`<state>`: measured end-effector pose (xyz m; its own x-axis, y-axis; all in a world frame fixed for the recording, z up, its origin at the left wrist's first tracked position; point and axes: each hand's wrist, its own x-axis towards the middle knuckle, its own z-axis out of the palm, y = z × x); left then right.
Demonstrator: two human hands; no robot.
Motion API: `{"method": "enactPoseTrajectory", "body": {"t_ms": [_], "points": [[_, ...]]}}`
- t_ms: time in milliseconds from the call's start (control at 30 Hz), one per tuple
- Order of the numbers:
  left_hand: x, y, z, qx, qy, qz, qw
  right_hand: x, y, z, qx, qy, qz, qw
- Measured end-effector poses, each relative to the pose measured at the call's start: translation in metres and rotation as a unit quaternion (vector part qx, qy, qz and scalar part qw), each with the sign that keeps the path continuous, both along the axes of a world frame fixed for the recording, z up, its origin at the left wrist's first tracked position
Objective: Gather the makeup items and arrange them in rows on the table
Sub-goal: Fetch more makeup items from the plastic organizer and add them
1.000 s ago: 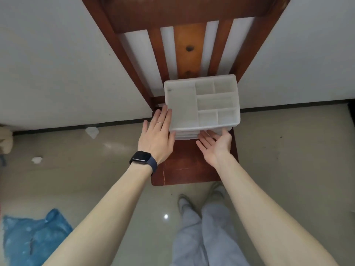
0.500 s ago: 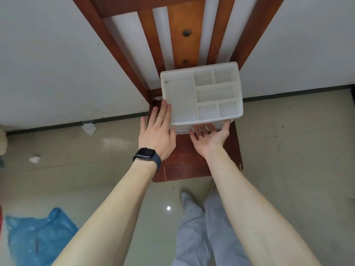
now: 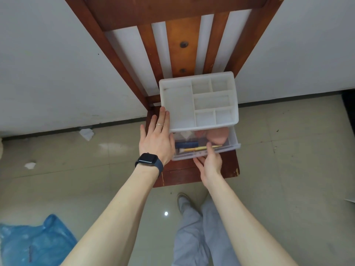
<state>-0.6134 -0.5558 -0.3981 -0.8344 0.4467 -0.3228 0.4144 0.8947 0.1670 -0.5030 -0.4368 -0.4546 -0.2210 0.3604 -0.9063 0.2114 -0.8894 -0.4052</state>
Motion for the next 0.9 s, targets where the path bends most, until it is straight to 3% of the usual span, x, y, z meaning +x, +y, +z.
{"method": "enactPoseTrajectory", "body": {"t_ms": [400, 900], "points": [[-0.001, 0.0, -0.003, -0.005, 0.003, -0.004, 1.0, 0.032, 0.008, -0.004, 0.015, -0.052, 0.13, 0.99], [0.001, 0.004, -0.001, -0.028, -0.001, -0.001, 1.0, 0.032, 0.003, -0.003, -0.016, -0.054, 0.078, 0.995]]}}
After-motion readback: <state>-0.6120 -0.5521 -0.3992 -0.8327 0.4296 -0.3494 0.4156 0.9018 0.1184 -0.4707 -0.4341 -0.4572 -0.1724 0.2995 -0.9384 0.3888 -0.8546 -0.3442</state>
